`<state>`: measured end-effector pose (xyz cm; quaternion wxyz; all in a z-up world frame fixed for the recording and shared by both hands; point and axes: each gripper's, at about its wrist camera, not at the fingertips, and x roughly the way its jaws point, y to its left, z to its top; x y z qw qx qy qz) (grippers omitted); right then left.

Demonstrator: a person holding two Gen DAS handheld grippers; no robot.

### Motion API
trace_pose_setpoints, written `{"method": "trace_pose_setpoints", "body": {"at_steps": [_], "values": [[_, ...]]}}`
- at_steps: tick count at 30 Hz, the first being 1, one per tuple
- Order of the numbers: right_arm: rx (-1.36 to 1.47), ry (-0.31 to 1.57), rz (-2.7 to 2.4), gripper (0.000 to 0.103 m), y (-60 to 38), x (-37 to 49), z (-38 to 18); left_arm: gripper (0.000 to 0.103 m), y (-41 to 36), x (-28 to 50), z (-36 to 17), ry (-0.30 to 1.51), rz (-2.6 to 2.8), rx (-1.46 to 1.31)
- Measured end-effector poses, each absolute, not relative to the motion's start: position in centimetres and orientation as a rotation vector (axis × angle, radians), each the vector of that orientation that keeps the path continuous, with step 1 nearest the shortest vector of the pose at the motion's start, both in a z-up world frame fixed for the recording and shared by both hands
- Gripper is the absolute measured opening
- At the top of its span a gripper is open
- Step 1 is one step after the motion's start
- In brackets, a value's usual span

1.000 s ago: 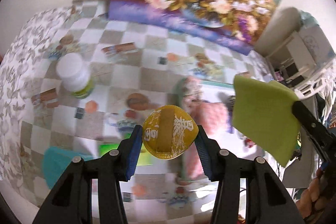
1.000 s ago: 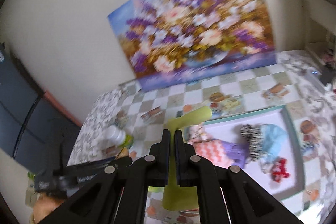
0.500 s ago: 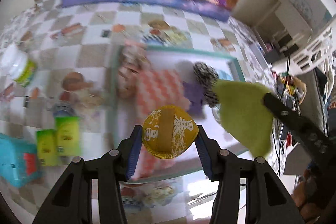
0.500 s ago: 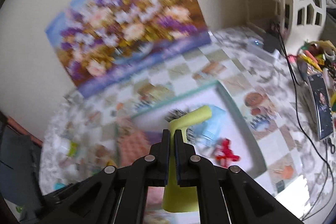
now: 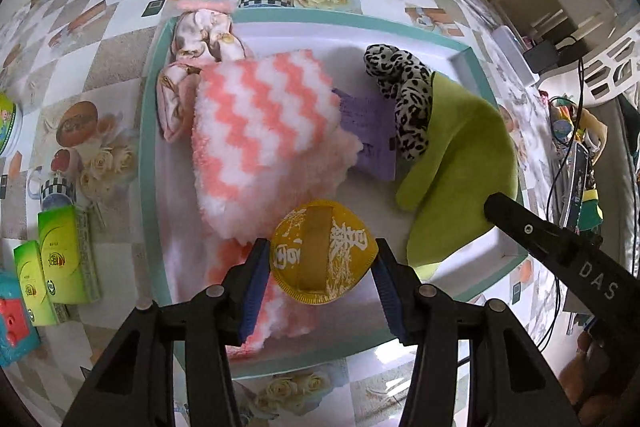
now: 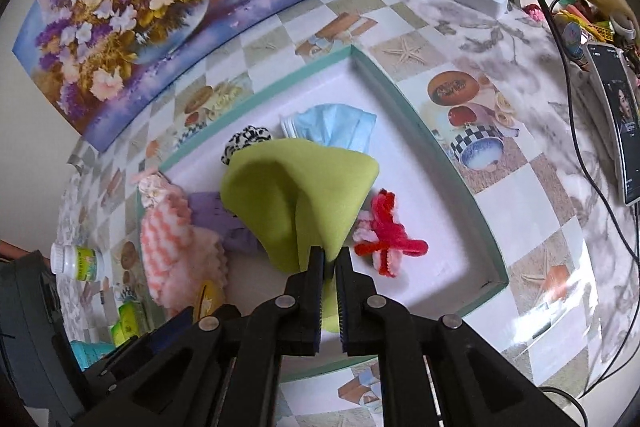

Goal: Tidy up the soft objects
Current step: 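Place the yellow packet and yellow-green cloth into the white tray, open both tools, then reach both tools to the two green tissue packs on the table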

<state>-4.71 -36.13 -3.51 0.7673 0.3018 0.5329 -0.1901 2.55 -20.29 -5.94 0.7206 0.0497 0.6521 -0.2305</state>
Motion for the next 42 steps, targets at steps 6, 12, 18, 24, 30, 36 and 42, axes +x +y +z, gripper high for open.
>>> {"method": "trace_pose_setpoints", "body": {"at_steps": [6, 12, 18, 24, 30, 36, 42], "values": [[0.603, 1.14, -0.441, 0.008, -35.8, -4.7, -2.3, 0.062, -19.9, 2.7, -4.3, 1.422, -0.523, 0.094], [0.556, 1.137, -0.436, 0.019, -35.0, -4.4, -1.6, 0.066, -18.8, 2.9, -3.1, 1.392, -0.519, 0.079], [0.521, 1.15, -0.436, 0.037, -34.4, -4.0, -1.6, 0.068, -17.1, 3.6, -2.6, 1.365, -0.436, 0.066], [0.485, 1.182, -0.421, 0.077, -33.6, -3.4, -2.3, 0.09, -14.9, 4.7, -2.4, 1.3, -0.278, 0.068], [0.436, 1.202, -0.424, 0.102, -32.9, -3.0, -2.7, 0.091, -13.1, 5.6, -2.5, 1.291, -0.2, 0.052], [0.413, 1.182, -0.424, 0.103, -32.4, -3.0, -2.1, 0.092, -11.9, 6.3, -2.9, 1.309, -0.167, 0.043], [0.384, 1.133, -0.388, 0.103, -30.4, -2.5, -0.3, 0.092, -10.9, 6.7, -2.0, 1.298, -0.168, 0.047]]}}
